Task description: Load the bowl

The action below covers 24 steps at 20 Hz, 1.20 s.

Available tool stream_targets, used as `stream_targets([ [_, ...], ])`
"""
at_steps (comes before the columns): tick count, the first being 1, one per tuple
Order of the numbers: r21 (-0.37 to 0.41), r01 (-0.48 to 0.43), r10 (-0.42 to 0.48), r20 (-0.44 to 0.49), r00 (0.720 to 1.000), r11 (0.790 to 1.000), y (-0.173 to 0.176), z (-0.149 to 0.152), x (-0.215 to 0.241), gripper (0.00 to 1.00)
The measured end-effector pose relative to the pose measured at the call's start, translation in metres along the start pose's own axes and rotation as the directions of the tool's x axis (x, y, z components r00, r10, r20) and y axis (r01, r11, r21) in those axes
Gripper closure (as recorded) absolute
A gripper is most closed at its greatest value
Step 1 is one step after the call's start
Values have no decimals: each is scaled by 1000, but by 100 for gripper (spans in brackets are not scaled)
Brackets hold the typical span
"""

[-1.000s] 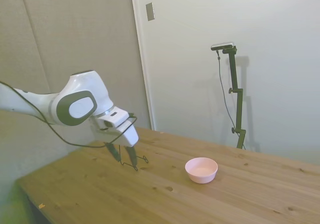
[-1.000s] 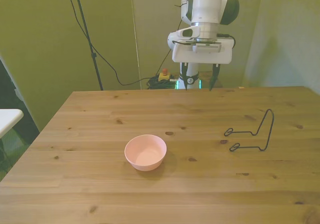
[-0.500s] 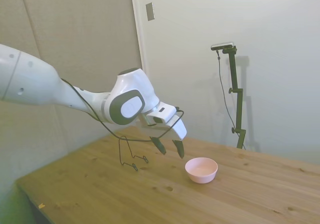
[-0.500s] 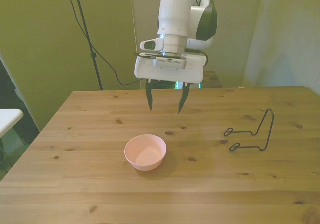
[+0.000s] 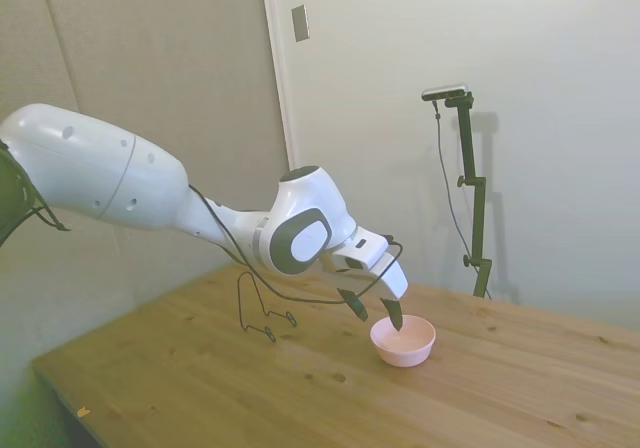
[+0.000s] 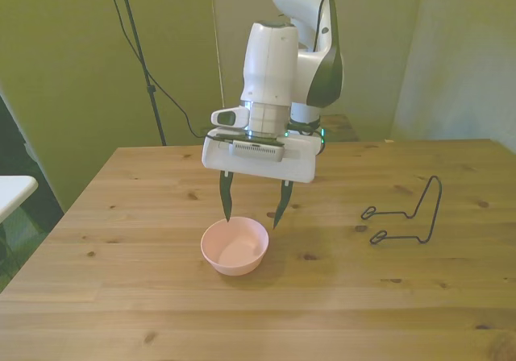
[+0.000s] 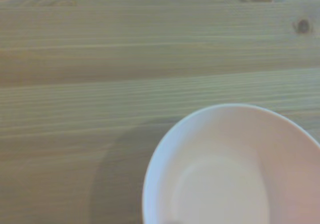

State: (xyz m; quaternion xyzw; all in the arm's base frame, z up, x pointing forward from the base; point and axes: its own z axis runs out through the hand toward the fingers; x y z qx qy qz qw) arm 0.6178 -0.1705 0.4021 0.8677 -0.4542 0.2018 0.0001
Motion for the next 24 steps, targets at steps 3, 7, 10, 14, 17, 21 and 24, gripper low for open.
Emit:
stream_targets([
  [3, -5, -3, 3, 12, 1000, 1000, -11, 17, -6, 0],
  [7, -18, -16, 17, 22, 1000, 1000, -22, 37, -13, 100],
  [10, -23, -33, 34, 23, 999, 999, -26, 44, -14, 100],
  [14, -27, -51, 52, 42, 998, 998, -28, 46, -17, 100],
  [17, -32, -59, 61, 53, 997, 998, -27, 49, -19, 100],
  [21, -35, -63, 65, 54, 996, 997, -25, 50, -18, 100],
  [24, -41, -73, 76, 58, 995, 996, -22, 50, -15, 100],
])
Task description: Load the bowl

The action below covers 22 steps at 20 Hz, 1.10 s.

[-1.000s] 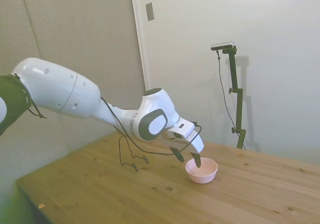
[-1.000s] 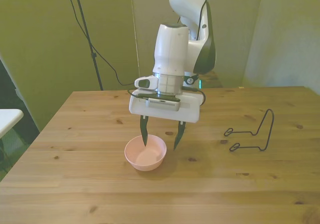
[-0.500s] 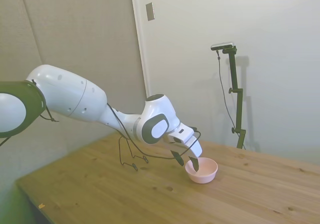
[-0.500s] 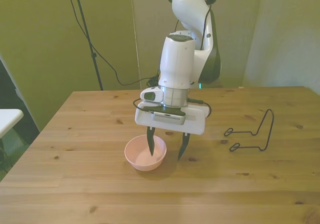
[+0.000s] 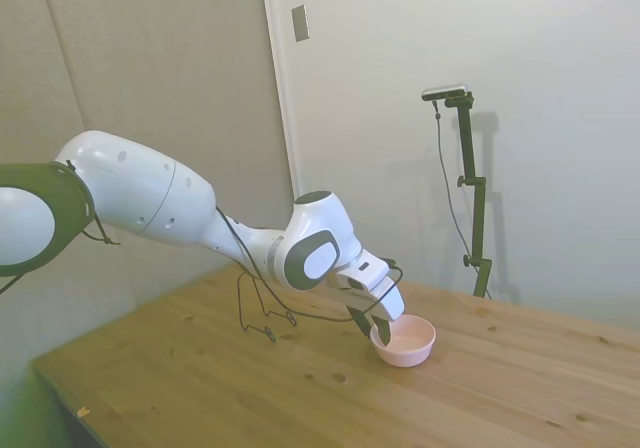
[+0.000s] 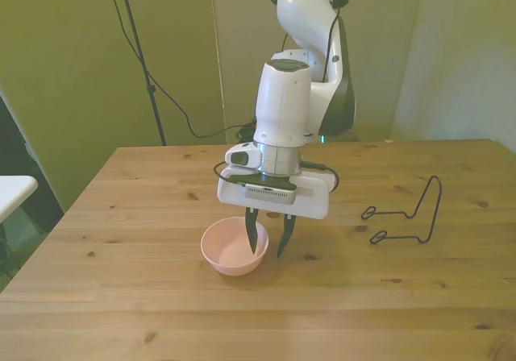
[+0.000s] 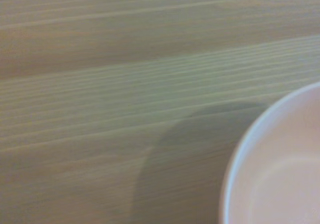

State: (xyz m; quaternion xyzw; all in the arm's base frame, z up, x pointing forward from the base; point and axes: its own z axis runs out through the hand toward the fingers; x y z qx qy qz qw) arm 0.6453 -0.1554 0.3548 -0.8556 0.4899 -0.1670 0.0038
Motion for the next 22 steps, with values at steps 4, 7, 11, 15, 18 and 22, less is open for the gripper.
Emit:
stream_targets([
  [4, 1, -15, 15, 9, 1000, 1000, 1, 0, 1, 100],
  [7, 3, -17, 17, 11, 1000, 1000, 1, 0, 1, 100],
  [11, 15, -20, 20, 3, 1000, 1000, -3, -6, 5, 100],
  [15, 45, -28, 27, 39, 999, 999, -12, -14, -3, 100],
  [18, 78, -31, 24, 89, 996, 996, -26, -30, -20, 100],
  [22, 140, -12, -12, 169, 986, 990, -49, -60, -59, 100],
])
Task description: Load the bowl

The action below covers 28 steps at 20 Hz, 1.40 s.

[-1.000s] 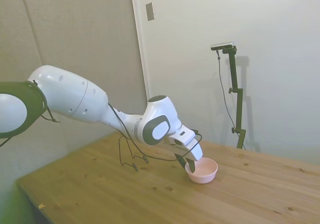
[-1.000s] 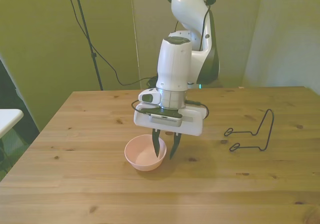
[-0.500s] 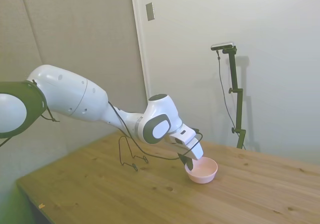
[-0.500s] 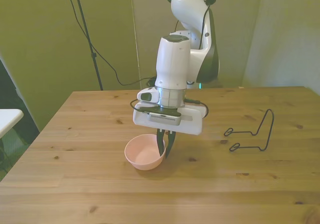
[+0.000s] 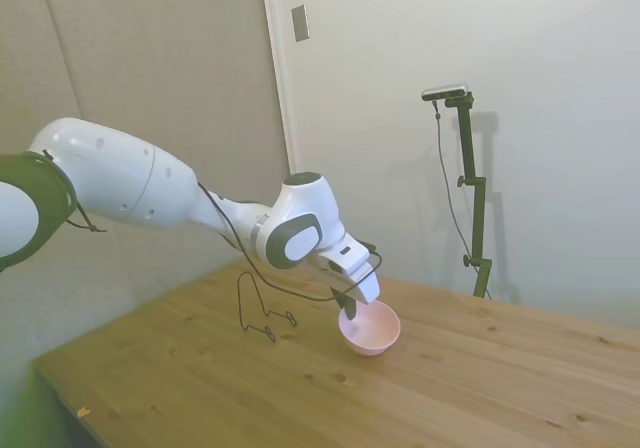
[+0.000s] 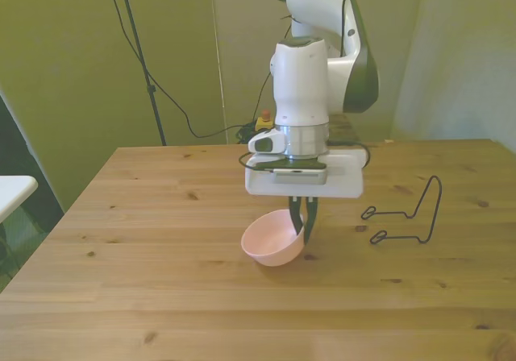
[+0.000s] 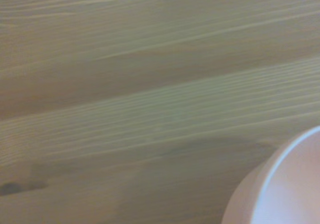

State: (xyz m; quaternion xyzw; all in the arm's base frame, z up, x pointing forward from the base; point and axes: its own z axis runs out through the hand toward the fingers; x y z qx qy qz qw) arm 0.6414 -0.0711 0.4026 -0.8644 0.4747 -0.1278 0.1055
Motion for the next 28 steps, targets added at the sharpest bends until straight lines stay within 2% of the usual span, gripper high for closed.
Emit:
stream_targets([
  [7, 115, 83, -96, 115, 989, 990, -46, -43, -109, 100],
  [11, 163, 103, -130, 164, 978, 981, -48, -55, -141, 100],
  [13, 189, 123, -158, 184, 970, 974, -34, -68, -154, 100],
  [16, 204, 129, -170, 194, 966, 970, -30, -68, -154, 100],
  [23, 307, 158, -236, 234, 943, 938, -17, -81, -146, 100],
  [28, 388, 151, -273, 281, 920, 909, -10, -66, -140, 100],
])
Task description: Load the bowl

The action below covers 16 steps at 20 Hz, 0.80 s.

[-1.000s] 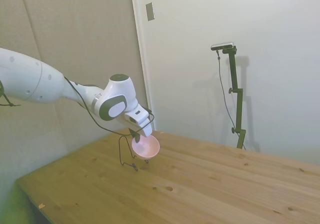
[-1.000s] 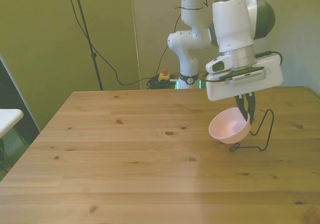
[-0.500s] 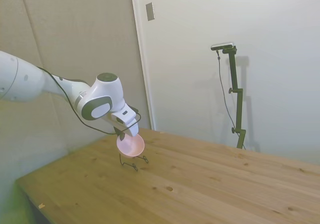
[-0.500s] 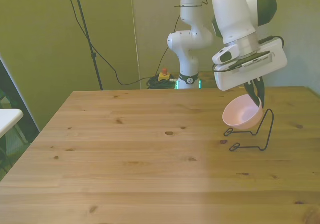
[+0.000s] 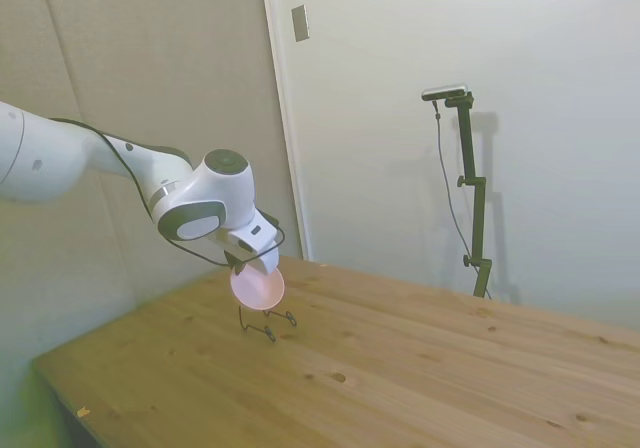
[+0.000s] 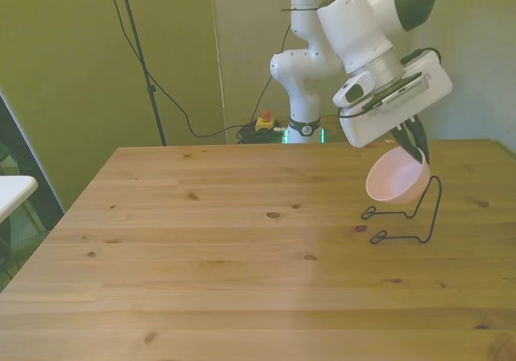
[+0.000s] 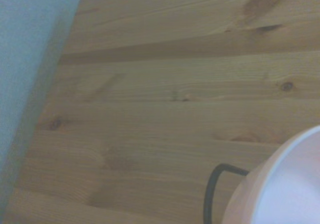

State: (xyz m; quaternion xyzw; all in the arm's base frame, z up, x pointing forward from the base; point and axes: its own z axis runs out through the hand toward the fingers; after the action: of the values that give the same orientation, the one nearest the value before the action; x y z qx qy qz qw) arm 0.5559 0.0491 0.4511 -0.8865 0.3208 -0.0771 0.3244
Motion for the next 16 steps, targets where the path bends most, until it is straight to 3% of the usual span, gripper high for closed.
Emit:
stream_targets([
  [16, 165, 30, -48, 108, 993, 986, 22, 36, 23, 100],
])
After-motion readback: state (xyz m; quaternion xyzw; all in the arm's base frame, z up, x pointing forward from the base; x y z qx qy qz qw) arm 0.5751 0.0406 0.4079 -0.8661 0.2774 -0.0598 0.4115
